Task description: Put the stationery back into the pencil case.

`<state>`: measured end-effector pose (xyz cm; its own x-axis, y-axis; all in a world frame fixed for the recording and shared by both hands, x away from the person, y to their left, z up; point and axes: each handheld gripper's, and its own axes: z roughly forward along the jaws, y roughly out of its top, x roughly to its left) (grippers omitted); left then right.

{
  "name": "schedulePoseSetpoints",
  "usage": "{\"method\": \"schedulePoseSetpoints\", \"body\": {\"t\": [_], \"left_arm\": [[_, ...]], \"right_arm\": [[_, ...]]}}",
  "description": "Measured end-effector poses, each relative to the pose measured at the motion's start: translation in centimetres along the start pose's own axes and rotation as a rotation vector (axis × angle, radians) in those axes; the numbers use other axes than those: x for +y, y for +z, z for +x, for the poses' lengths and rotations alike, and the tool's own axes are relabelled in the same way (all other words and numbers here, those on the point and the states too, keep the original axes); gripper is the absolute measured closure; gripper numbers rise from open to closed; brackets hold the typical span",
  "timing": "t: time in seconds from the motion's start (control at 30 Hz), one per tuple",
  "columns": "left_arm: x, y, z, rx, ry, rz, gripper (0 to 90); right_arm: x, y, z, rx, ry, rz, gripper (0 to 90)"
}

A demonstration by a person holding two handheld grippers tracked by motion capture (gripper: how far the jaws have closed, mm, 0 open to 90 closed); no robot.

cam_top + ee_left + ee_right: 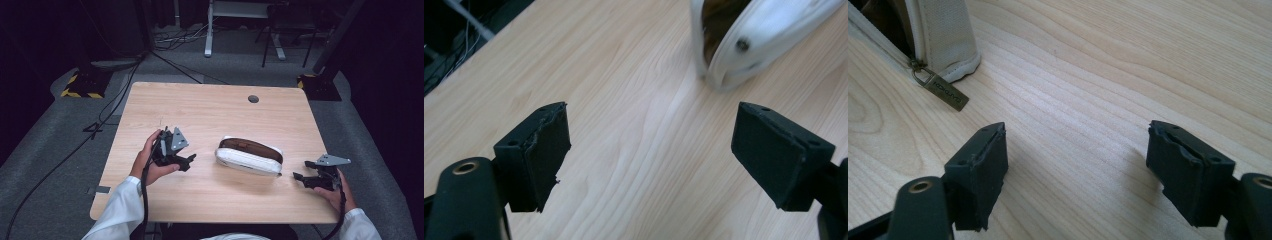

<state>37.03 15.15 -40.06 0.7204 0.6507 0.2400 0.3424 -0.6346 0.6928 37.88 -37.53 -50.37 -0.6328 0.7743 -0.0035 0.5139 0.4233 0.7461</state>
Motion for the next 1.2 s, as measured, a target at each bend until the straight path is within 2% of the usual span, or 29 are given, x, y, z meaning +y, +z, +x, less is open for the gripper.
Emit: {"method": "schedulePoseSetpoints", "body": {"t": [0.07, 0.1, 0.17, 0.23, 0.27, 0.3, 0.43, 0.5, 0.63, 0.77, 0.8, 0.9, 0.97, 1.03, 1.07, 1.2], "left_arm": [[-1.6, -0.1, 0.6, 0.004, -0.012, 0.022, 16.6], [-1.6, -0.1, 0.6, 0.004, -0.012, 0.022, 16.7], [-3.3, -0.1, 1.1, 0.017, -0.032, 0.053, 16.6], [-4.4, -0.1, 1.5, 0.02, -0.051, 0.076, 16.5], [-4.4, -0.1, 1.5, 0.02, -0.051, 0.076, 16.6], [-5.4, -0.2, 1.7, 0.039, -0.05, 0.102, 16.6], [-7.5, -0.4, 1.9, 0.044, -0.1, 0.107, 16.6], [-7.9, -0.3, 1.9, 0.044, -0.11, 0.111, 16.5], [-10.1, 0.3, 1.8, 0.044, -0.163, 0.127, 16.4], [-11.5, 0.8, 1.6, 0.051, -0.186, 0.149, 16.4], [-12.2, 0.9, 1.5, 0.044, -0.214, 0.144, 16.3], [-13.1, 1.1, 1.4, 0.039, -0.242, 0.126, 16.3], [-13.9, 1.0, 1.5, 0.029, -0.291, 0.089, 15.9], [-14.3, 0.9, 1.5, 0.02, -0.326, 0.075, 15.8], [-14.7, 1.0, 1.5, 0.005, -0.369, 0.058, 15.8], [-14.8, 0.8, 1.5, 0.007, -0.387, 0.062, 14.5]], "right_arm": [[0.0, 0.0, 0.0, 0.0, 0.001, 0.0, 24.9], [0.0, 0.0, 0.0, -0.001, 0.001, 0.0, 24.9], [0.0, 0.0, 0.0, -0.001, 0.001, 0.0, 24.9], [0.0, 0.0, 0.0, 0.0, 0.001, 0.0, 24.8], [0.0, 0.0, 0.0, -0.001, 0.001, 0.0, 24.8], [0.0, 0.0, 0.0, -0.001, 0.002, 0.0, 24.8], [0.0, 0.0, 0.0, -0.001, 0.001, 0.0, 24.8], [0.0, 0.0, 0.0, -0.001, 0.001, 0.0, 24.8], [0.0, 0.0, 0.1, -0.005, 0.003, 0.001, 24.7], [0.0, 0.0, 0.1, -0.005, 0.004, 0.001, 24.5], [0.0, 0.0, 0.1, -0.006, 0.004, 0.001, 24.4], [0.0, 0.0, 0.1, -0.008, 0.003, 0.001, 24.3], [-0.1, -0.1, 0.1, -0.009, 0.003, 0.001, 24.2], [-0.1, -0.1, 0.1, -0.009, 0.004, 0.001, 24.2], [-0.1, -0.1, 0.1, -0.009, 0.004, 0.001, 24.2], [-0.1, -0.1, 0.1, -0.008, 0.006, 0.002, 24.1]]}}
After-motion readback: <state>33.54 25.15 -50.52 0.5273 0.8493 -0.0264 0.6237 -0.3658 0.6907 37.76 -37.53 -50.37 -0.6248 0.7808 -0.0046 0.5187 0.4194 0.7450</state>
